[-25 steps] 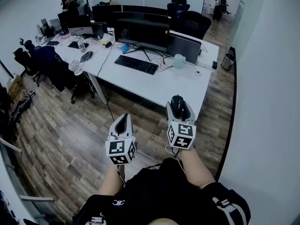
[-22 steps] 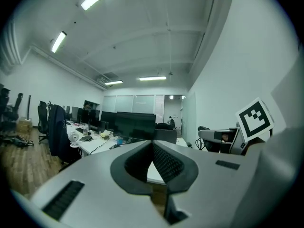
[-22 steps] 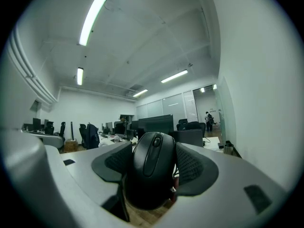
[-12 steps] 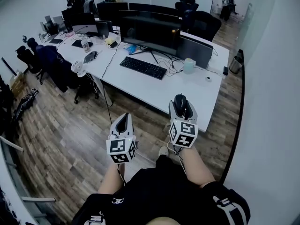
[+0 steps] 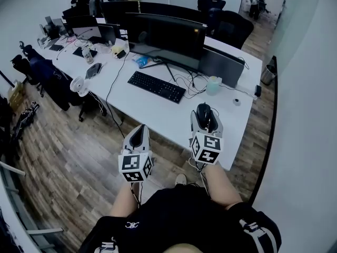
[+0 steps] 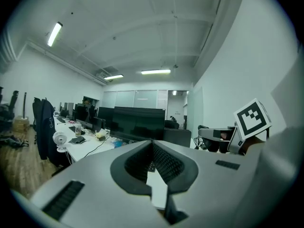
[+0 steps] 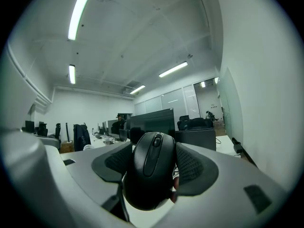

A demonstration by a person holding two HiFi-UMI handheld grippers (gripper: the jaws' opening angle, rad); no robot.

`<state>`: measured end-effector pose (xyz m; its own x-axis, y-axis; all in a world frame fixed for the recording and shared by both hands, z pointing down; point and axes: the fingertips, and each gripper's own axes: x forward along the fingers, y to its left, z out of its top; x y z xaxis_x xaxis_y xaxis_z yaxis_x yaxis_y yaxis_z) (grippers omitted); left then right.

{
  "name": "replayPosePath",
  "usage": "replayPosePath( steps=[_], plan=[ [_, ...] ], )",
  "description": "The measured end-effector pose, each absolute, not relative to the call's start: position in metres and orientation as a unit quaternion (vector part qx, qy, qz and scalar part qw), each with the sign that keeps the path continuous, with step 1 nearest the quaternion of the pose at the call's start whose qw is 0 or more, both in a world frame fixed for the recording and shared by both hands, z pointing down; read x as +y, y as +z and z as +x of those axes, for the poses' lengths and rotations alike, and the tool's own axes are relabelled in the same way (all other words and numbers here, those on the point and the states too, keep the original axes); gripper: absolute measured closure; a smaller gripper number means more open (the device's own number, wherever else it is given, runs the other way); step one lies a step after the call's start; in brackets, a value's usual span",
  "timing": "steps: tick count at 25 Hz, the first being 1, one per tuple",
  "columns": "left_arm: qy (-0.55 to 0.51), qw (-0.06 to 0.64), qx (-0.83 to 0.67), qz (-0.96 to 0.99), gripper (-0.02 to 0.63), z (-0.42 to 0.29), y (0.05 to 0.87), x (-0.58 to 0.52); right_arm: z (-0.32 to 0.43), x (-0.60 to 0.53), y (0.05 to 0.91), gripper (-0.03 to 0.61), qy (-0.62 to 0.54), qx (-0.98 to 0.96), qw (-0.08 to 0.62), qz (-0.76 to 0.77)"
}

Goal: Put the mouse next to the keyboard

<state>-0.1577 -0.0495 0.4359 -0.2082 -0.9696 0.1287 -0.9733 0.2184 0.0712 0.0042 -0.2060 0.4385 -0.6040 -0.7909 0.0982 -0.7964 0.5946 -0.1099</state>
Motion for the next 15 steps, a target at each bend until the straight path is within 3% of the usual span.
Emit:
replayPosePath(
  steps=[15],
  plan=[
    [0.03,0.077,-0.743,0.664,0.601,-0.153,0.447,-0.221,0.002,-0.365,0.461,0.272,0.096,-0.876,0.033,0.472]
  ],
)
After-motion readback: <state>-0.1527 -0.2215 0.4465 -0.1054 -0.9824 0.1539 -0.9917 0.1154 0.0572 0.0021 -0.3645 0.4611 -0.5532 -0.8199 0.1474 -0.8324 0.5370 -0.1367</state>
